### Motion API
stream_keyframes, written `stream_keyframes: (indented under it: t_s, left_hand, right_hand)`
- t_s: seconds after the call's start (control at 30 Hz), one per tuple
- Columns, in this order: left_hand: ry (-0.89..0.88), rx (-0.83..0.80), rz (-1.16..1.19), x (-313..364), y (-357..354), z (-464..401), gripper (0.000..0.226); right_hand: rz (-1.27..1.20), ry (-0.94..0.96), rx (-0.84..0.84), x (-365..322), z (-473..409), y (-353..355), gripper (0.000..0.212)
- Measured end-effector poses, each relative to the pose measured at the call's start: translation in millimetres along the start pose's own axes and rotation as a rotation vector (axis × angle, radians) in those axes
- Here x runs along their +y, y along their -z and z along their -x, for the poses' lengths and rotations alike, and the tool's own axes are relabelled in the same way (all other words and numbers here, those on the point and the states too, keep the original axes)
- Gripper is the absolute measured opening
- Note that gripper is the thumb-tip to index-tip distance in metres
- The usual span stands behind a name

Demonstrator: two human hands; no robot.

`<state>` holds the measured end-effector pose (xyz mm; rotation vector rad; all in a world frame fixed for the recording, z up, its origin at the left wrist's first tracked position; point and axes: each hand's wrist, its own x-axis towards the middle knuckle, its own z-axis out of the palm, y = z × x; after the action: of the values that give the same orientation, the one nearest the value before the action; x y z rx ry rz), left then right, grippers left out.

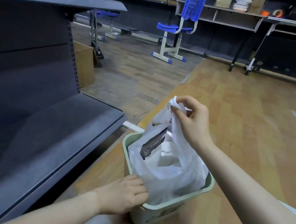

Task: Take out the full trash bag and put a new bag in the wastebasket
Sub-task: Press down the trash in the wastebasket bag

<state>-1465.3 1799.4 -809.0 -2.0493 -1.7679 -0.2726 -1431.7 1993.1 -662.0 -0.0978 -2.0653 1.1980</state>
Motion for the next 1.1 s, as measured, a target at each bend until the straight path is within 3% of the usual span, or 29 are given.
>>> stream_keyframes:
  t_s: [0.13,0.23,0.33,0.43,0.57,0.67,0.73,0.8,0.87,0.97,1.03,1.1]
  left_hand:
    - [-0.006,0.043,-0.007,5.1,-1.3,-10.0,0.025]
    - [-0.014,0.06,-0.01,5.8,-1.9,-9.4,0.018]
    - [-0.008,0.024,-0.005,3.9,-0.3,-10.8,0.015]
    - [-0.004,-0.035,-0.024,8.5,2.1,-13.4,0.013]
    - [0.032,-0.061,-0.023,7.4,-5.8,-15.4,0.005]
    - [0.006,-0.13,-0.003,2.0,-3.2,-15.3,0.02]
    - [-0.004,-0.07,-0.016,3.8,7.1,-18.1,0.033]
    - [0.109,0.145,0.021,3.0,15.2,-24.8,0.046]
    - [0.338,0.301,0.008,-5.3,24.0,-34.6,0.058]
    - [0.616,0.149,-0.037,-11.8,37.7,-50.8,0.079]
    - [0.68,0.018,0.005,-11.4,42.1,-61.2,0.057]
    - [0.756,0.036,0.147,-15.0,44.7,-70.4,0.016]
  right_hand:
    - [0.11,0.005,-0.021,-6.6,-3.7,1.0,0.003]
    - [0.027,0.021,0.061,-18.9,-14.5,6.2,0.008]
    - [0.132,-0.009,-0.027,-25.0,-16.7,2.7,0.009]
    - [0.064,0.0,0.064,-28.1,-16.8,3.2,0.005]
    - [0.117,-0.042,-0.007,-25.6,-11.6,-4.6,0.004]
    - [0.06,-0.019,0.081,-28.1,-15.1,-0.2,0.015]
    - [0.036,-0.027,0.07,-29.3,-15.7,2.4,0.02]
    - [0.065,-0.042,0.073,-24.4,-15.8,5.6,0.025]
    - [0.107,-0.069,0.099,-17.7,-15.6,10.3,0.022]
    - [0.146,-0.088,0.093,-14.6,-19.5,14.1,0.012]
    - [0.149,-0.09,0.064,-15.8,-20.4,12.4,0.01]
    - [0.161,-0.112,0.023,-17.1,-21.4,10.9,0.008]
